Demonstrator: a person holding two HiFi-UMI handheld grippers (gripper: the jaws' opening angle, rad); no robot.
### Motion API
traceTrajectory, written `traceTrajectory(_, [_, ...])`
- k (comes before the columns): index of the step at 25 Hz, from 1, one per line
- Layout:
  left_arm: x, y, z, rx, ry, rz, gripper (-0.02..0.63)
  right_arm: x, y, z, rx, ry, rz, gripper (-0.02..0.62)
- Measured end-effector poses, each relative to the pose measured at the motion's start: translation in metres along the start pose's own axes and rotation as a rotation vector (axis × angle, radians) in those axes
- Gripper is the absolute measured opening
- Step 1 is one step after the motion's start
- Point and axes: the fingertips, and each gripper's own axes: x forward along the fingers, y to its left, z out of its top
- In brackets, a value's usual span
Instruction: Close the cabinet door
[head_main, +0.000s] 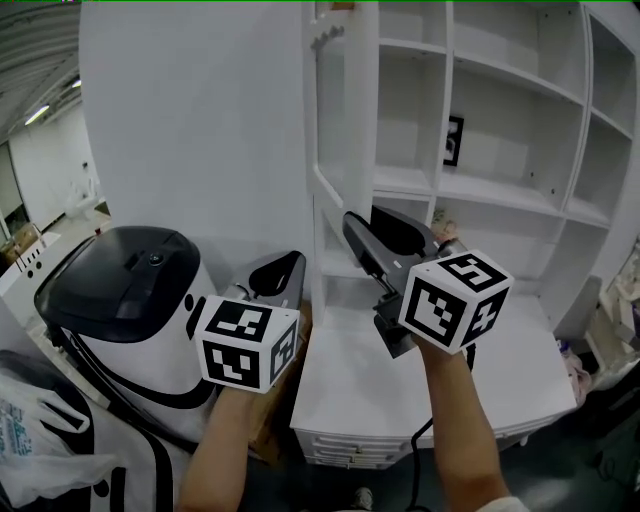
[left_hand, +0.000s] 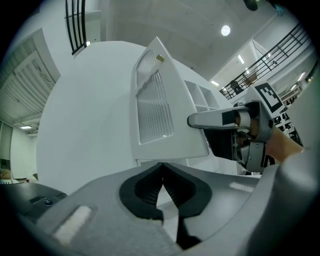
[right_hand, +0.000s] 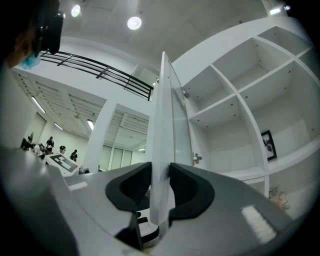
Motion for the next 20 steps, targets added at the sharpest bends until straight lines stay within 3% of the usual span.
traceTrajectory(20, [0.074, -0.059, 0.013, 0.017, -0.014, -0.078, 0.002, -0.035, -0.1, 0.008, -0.007, 0.007, -0.089, 0.077])
